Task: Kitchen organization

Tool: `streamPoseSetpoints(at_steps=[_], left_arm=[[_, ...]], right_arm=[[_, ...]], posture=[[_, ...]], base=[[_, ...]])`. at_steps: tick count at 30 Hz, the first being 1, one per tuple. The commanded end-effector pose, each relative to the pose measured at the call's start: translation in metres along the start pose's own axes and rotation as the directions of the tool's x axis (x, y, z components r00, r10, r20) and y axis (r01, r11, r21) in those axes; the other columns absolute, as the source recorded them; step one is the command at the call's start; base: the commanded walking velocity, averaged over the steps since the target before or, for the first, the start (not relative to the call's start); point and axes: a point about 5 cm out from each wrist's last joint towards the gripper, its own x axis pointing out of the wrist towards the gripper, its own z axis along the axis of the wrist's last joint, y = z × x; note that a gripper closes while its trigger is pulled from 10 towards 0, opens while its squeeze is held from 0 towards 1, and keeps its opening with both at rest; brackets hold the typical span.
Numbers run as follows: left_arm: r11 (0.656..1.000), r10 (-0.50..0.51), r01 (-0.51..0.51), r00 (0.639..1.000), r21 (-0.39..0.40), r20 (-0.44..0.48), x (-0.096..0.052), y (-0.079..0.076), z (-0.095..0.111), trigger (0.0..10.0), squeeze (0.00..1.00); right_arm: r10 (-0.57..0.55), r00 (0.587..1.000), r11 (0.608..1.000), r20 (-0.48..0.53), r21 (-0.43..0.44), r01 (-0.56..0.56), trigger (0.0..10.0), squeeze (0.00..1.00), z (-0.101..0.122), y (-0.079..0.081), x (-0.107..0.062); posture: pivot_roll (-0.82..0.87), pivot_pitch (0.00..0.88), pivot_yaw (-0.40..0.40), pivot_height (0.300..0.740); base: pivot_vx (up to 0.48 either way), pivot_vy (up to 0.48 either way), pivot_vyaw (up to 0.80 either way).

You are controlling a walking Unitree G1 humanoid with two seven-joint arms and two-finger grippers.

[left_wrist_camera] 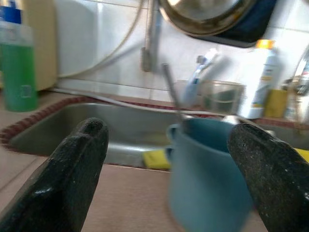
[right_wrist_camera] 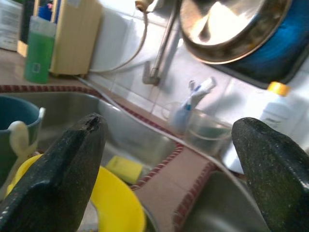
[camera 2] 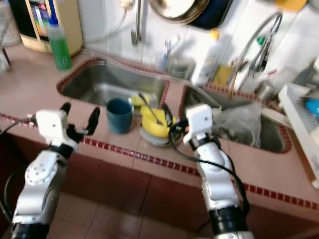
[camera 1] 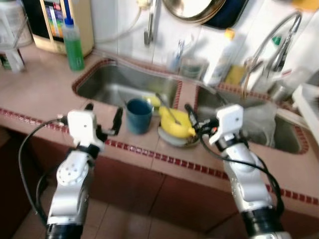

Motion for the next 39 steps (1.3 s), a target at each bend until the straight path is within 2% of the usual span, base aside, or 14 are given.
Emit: streamPoseSetpoints(at_steps=[1, 7, 11, 17, 18, 23, 25, 34, 39], left_arm=[[0.999, -0.032, 0.031, 0.999, -0.012, -0.012, 0.002, -0.004, 0.002, 10.0, 0.0], [0.997, -0.071, 0.069, 0.995, -0.021, -0.065, 0.004, -0.01, -0.004, 10.0, 0.0], [0.992, -0.127, 0.125, 0.987, -0.029, -0.095, 0.009, -0.016, -0.007, 10.0, 0.0], [0.99, -0.139, 0.136, 0.983, -0.027, -0.123, 0.017, -0.015, -0.008, 10.0, 0.0], [0.99, -0.14, 0.137, 0.982, -0.028, -0.124, 0.02, -0.013, -0.007, 10.0, 0.0], [0.992, -0.123, 0.118, 0.984, -0.044, -0.129, 0.027, -0.008, -0.005, 10.0, 0.0], [0.994, -0.095, 0.085, 0.986, -0.075, -0.141, 0.03, -0.004, -0.005, 10.0, 0.0], [0.993, -0.07, 0.055, 0.986, -0.1, -0.153, 0.037, 0.003, -0.004, 10.0, 0.0], [0.988, -0.067, 0.043, 0.984, -0.149, -0.162, 0.04, 0.004, -0.003, 10.0, 0.0]], right_arm=[[-0.005, 1.0, 1.0, 0.023, -0.002, 0.006, 10.0, 0.0, 0.006, -0.003, 0.0], [0.004, 1.0, 1.0, 0.024, -0.006, -0.003, 10.0, 0.0, 0.007, -0.002, -0.001], [0.028, 1.0, 1.0, -0.001, -0.014, -0.028, 10.0, 0.0, 0.002, -0.001, -0.009], [0.148, 0.988, 0.989, -0.039, 0.013, -0.147, 10.0, 0.0, -0.002, 0.011, -0.021], [0.195, 0.98, 0.981, -0.048, 0.022, -0.194, 10.0, 0.0, -0.002, 0.016, -0.027], [0.305, 0.951, 0.952, -0.057, 0.053, -0.302, 10.0, 0.0, 0.001, 0.027, -0.037], [0.357, 0.932, 0.933, -0.065, 0.066, -0.353, 10.0, 0.0, 0.002, 0.032, -0.041], [0.404, 0.912, 0.914, -0.071, 0.083, -0.398, 10.0, 0.0, 0.008, 0.037, -0.044], [0.421, 0.904, 0.906, -0.069, 0.09, -0.415, 10.0, 0.0, 0.01, 0.039, -0.044]], posture=[[0.14, 0.0, -0.132, 0.74], [0.12, 0.0, -0.125, 0.74], [0.11, 0.0, -0.108, 0.74], [0.08, 0.0, -0.091, 0.74], [0.07, 0.0, -0.088, 0.74], [0.06, 0.0, -0.082, 0.74], [0.05, 0.0, -0.085, 0.74], [0.05, 0.0, -0.085, 0.74], [0.05, 0.0, -0.082, 0.74]], base=[[0.0, 0.0, 0.0], [0.0, 0.0, 0.0], [0.0, 0.0, 0.0], [0.0, 0.0, 0.0], [0.0, 0.0, 0.0], [0.0, 0.0, 0.0], [0.0, 0.0, 0.0], [0.0, 0.0, 0.0], [0.0, 0.0, 0.0]])
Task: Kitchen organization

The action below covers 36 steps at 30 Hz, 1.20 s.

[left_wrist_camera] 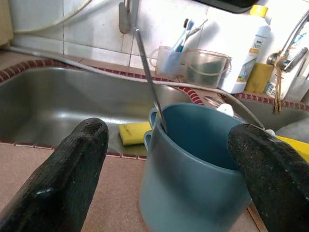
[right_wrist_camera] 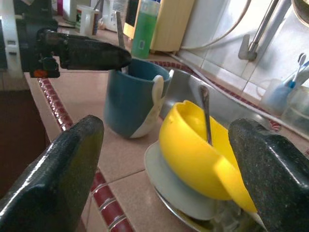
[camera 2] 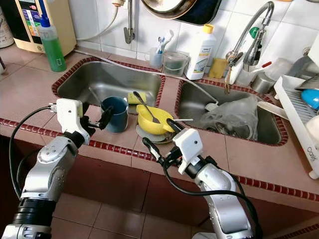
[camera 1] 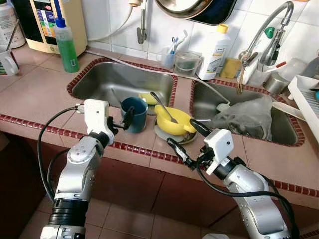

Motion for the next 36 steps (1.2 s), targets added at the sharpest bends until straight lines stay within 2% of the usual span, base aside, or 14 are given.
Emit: streamPoseSetpoints(at_steps=[1, 6, 10, 15, 18, 28, 29, 30, 31, 36], left_arm=[[1.0, -0.003, 0.003, 1.0, -0.02, -0.01, 0.006, -0.002, 0.003, 10.0, 0.0], [1.0, -0.008, 0.008, 1.0, -0.028, -0.004, 0.009, -0.001, 0.009, 10.0, 0.0], [0.999, 0.007, -0.007, 1.0, -0.035, -0.004, 0.014, 0.009, 0.018, 10.0, 0.0], [0.999, 0.01, -0.011, 1.0, -0.05, -0.002, 0.018, 0.012, 0.023, 10.0, 0.0], [0.998, 0.008, -0.009, 1.0, -0.055, -0.028, 0.022, 0.012, 0.021, 10.0, 0.0], [0.996, -0.016, 0.013, 0.999, -0.086, -0.037, 0.029, 0.006, 0.023, 10.0, 0.0], [0.996, -0.018, 0.015, 0.999, -0.089, -0.035, 0.03, 0.006, 0.024, 9.6, 0.0], [0.995, -0.025, 0.023, 0.999, -0.1, -0.022, 0.031, 0.005, 0.026, 4.2, 0.0], [0.993, -0.035, 0.034, 0.999, -0.11, -0.005, 0.031, 0.003, 0.03, 0.0, 0.0], [0.993, -0.046, 0.047, 0.999, -0.11, 0.009, 0.031, 0.004, 0.034, 0.0, 0.0]], right_arm=[[0.022, 1.0, 1.0, 0.02, -0.012, -0.022, 10.0, 0.0, 0.008, 0.0, 0.0], [0.047, 0.999, 0.999, 0.025, -0.007, -0.047, 10.0, 0.0, 0.011, 0.004, -0.001], [0.088, 0.996, 0.996, 0.022, 0.01, -0.088, 10.0, 0.0, 0.013, 0.01, -0.001], [0.09, 0.996, 0.996, 0.02, 0.007, -0.09, 10.0, 0.0, 0.013, 0.012, -0.001], [0.087, 0.996, 0.996, 0.021, 0.005, -0.087, 10.0, 0.0, 0.015, 0.013, 0.0], [0.072, 0.997, 0.997, 0.011, 0.003, -0.072, 10.0, 0.0, 0.015, 0.012, -0.002], [0.071, 0.997, 0.997, 0.01, 0.003, -0.071, 10.0, 0.0, 0.015, 0.012, -0.002], [0.07, 0.998, 0.998, 0.009, 0.001, -0.07, 10.0, 0.0, 0.015, 0.012, -0.002], [0.068, 0.998, 0.998, 0.008, 0.001, -0.068, 10.0, 0.0, 0.014, 0.012, -0.001], [0.065, 0.998, 0.998, 0.006, -0.002, -0.065, 10.0, 0.0, 0.014, 0.012, 0.0]], posture=[[0.05, 0.0, -0.082, 0.74], [0.05, 0.0, -0.079, 0.74], [0.05, 0.0, -0.072, 0.74], [0.05, 0.0, -0.065, 0.74], [0.04, 0.0, -0.057, 0.74], [0.03, 0.0, -0.056, 0.74], [0.03, 0.0, -0.055, 0.74], [0.04, 0.0, -0.054, 0.74], [0.04, 0.0, -0.053, 0.74], [0.04, 0.0, -0.048, 0.74]], base=[[0.0, 0.0, 0.0], [0.0, 0.0, 0.0], [0.0, 0.0, 0.0], [0.0, 0.0, 0.0], [0.0, 0.0, 0.0], [0.0, 0.0, 0.0], [0.0, 0.0, 0.0], [0.0, 0.0, 0.0], [0.0, 0.0, 0.0], [0.0, 0.0, 0.0]])
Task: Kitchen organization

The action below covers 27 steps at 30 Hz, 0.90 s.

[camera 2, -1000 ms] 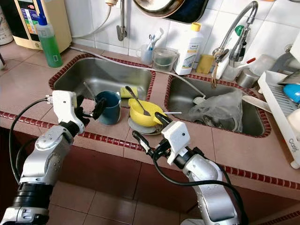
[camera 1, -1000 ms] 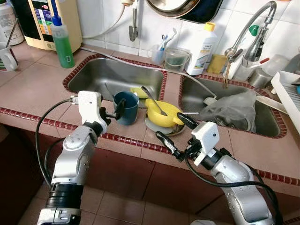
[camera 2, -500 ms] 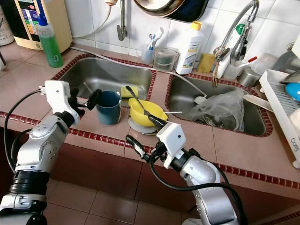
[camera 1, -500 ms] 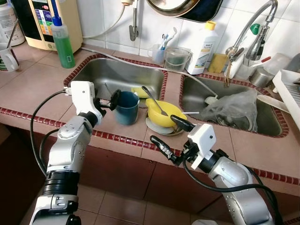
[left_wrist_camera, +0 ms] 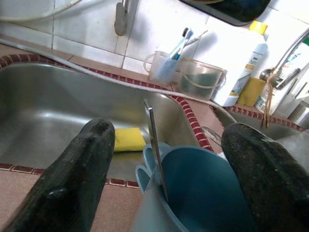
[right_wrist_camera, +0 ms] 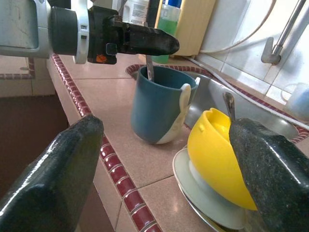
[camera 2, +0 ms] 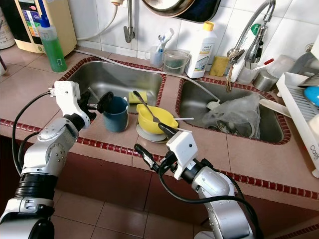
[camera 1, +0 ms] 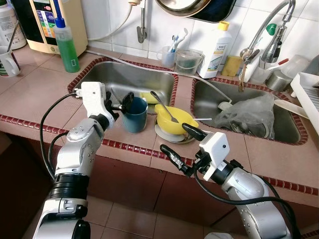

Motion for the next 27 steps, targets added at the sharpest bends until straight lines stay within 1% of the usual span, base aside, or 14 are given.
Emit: streamPoseSetpoints(at_steps=[1, 3, 8, 12, 21, 27], left_arm=[[1.0, -0.02, 0.02, 1.0, 0.009, 0.021, 0.002, -0.0031, 0.0089, 0.0, 0.0], [1.0, -0.019, 0.019, 1.0, 0.021, 0.019, 0.0014, -0.002, 0.009, 0.0, 0.0], [1.0, -0.024, 0.024, 1.0, 0.005, 0.019, -0.0001, -0.0033, 0.0072, 0.0, 0.0], [1.0, -0.023, 0.023, 0.999, 0.02, 0.022, -0.0012, -0.0031, 0.0077, 0.0, 0.0], [1.0, -0.03, 0.03, 0.999, 0.009, 0.02, -0.0032, -0.0054, 0.0054, 0.0, 0.0], [0.999, -0.035, 0.034, 0.999, 0.012, 0.027, -0.0032, -0.0049, 0.0083, 0.0, 0.0]], right_arm=[[-0.005, 1.0, 1.0, 0.005, -0.016, 0.005, 10.0, 0.0, 0.0039, -0.002, 0.0001], [-0.003, 1.0, 1.0, 0.004, -0.016, 0.003, 10.0, 0.0, 0.0038, -0.0012, 0.001], [0.004, 1.0, 1.0, 0.003, -0.017, -0.004, 10.0, 0.0, 0.0029, -0.0003, 0.0032], [0.014, 1.0, 1.0, -0.002, -0.023, -0.014, 10.0, 0.0, 0.0021, 0.0003, 0.0041], [0.014, 1.0, 0.999, -0.002, -0.03, -0.014, 10.0, 0.0, 0.0017, 0.0013, 0.0062], [0.017, 1.0, 0.999, -0.006, -0.034, -0.017, 10.0, 0.0, 0.0013, 0.0006, 0.0061]], posture=[[0.04, 0.0, -0.048, 0.74], [0.05, 0.0, -0.049, 0.74], [0.05, 0.0, -0.049, 0.74], [0.06, 0.0, -0.05, 0.74], [0.06, 0.0, -0.047, 0.74], [0.06, 0.0, -0.047, 0.74]], base=[[0.0, 0.0, 0.0], [0.0, 0.0, 0.0], [0.0, 0.0, 0.0], [0.0, 0.0, 0.0], [0.0, 0.0, 0.0], [0.0, 0.0, 0.0]])
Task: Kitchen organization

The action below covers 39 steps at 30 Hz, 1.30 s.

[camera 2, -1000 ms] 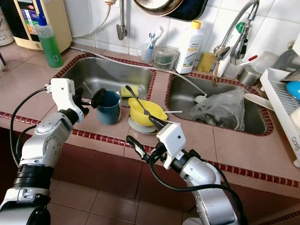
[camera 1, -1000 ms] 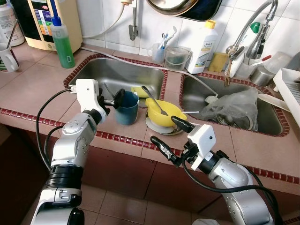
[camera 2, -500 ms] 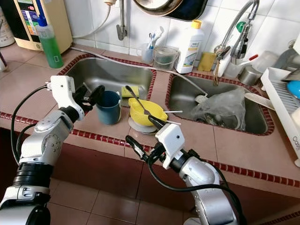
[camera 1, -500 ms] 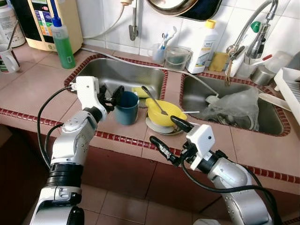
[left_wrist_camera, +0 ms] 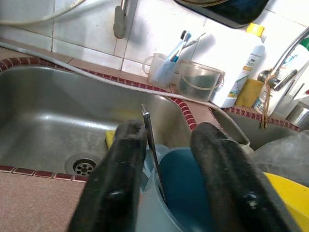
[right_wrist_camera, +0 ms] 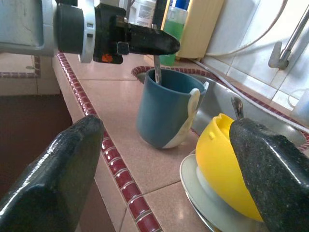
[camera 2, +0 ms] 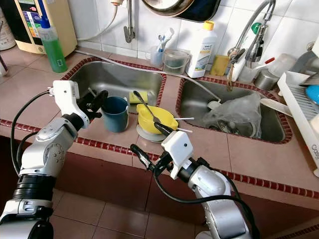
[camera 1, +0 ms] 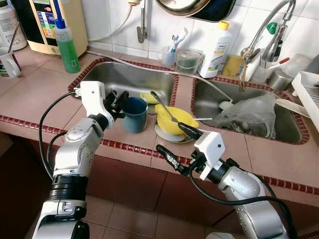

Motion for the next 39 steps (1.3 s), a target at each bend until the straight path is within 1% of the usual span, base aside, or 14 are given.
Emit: streamPoseSetpoints(at_steps=[1, 32, 33, 34, 35, 38, 39], left_arm=[[1.0, -0.027, 0.027, 0.999, 0.01, 0.017, 0.0, -0.004, 0.006, 0.0, 0.0], [0.998, -0.064, 0.064, 0.997, 0.025, 0.032, 0.004, -0.005, 0.015, 0.0, 0.0], [0.996, -0.078, 0.077, 0.997, 0.04, 0.029, 0.004, -0.006, 0.016, 5.5, 0.0], [0.996, -0.081, 0.08, 0.996, 0.047, 0.027, 0.004, -0.007, 0.017, 5.5, 0.0], [0.996, -0.075, 0.074, 0.997, 0.042, 0.026, 0.005, -0.006, 0.018, 10.0, 0.0], [0.997, -0.076, 0.075, 0.997, 0.023, 0.034, 0.006, -0.006, 0.021, 10.0, 0.0], [0.996, -0.087, 0.086, 0.996, 0.029, 0.036, 0.007, -0.006, 0.025, 10.0, 0.0]], right_arm=[[-0.006, 1.0, 1.0, -0.004, -0.018, 0.006, 10.0, 0.0, 0.001, -0.003, 0.0], [-0.01, 1.0, 1.0, 0.004, -0.026, 0.01, 10.0, 0.0, 0.002, -0.008, 0.003], [-0.01, 1.0, 1.0, 0.005, -0.025, 0.01, 10.0, 0.0, 0.002, -0.008, 0.004], [-0.01, 1.0, 1.0, 0.006, -0.025, 0.01, 10.0, 0.0, 0.002, -0.008, 0.004], [-0.011, 1.0, 1.0, 0.006, -0.025, 0.011, 10.0, 0.0, 0.002, -0.008, 0.004], [-0.011, 1.0, 1.0, 0.007, -0.026, 0.012, 10.0, 0.0, 0.002, -0.009, 0.005], [-0.011, 1.0, 1.0, 0.009, -0.027, 0.012, 10.0, 0.0, 0.002, -0.009, 0.005]], posture=[[0.06, 0.0, -0.047, 0.74], [0.07, 0.0, -0.05, 0.74], [0.07, 0.0, -0.049, 0.74], [0.07, 0.0, -0.049, 0.74], [0.07, 0.0, -0.05, 0.74], [0.07, 0.0, -0.049, 0.74], [0.07, 0.0, -0.05, 0.74]], base=[[0.0, 0.0, 0.0], [0.0, 0.0, 0.0], [0.0, 0.0, 0.0], [0.0, 0.0, 0.0], [0.0, 0.0, 0.0], [0.0, 0.0, 0.0], [0.0, 0.0, 0.0]])
